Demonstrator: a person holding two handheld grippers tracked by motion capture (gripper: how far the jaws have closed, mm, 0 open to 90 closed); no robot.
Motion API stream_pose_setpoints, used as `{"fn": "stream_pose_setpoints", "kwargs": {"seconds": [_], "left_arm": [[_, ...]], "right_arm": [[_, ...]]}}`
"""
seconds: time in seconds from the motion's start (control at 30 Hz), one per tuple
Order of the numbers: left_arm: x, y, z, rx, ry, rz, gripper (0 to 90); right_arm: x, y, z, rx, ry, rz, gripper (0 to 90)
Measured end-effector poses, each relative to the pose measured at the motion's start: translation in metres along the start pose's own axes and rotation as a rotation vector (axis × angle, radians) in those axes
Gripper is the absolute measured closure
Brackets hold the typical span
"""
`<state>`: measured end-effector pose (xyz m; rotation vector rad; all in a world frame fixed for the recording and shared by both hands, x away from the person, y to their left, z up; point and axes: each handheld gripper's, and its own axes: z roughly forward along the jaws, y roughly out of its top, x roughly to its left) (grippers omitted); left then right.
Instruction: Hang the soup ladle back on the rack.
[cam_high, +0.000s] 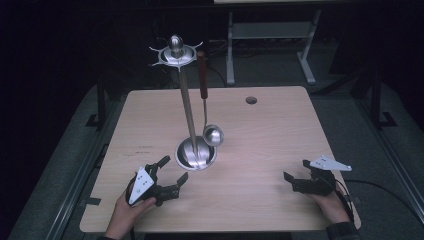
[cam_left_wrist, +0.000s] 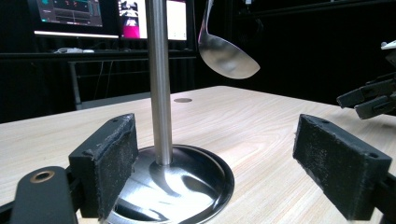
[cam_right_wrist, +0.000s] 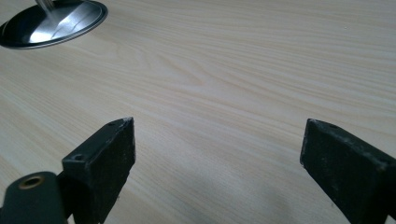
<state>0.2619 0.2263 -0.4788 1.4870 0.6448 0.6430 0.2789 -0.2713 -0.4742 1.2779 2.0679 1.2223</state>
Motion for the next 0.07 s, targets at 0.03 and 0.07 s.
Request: {"fn": "stream_pose_setpoints", "kwargs": {"seconds": [0.03,0.07], "left_arm": [[0.0,0.0,0.0,0.0,0.0,0.0,13.4],[0.0001,0.0,0.0,0.0,0.0,0.0,13.4]], "right_arm": [[0.0005,0.0004,0.0001,-0.001,0.002,0.001,9.7],[0.0005,0.0004,0.0001,-0.001,0.002,0.001,9.7]]}}
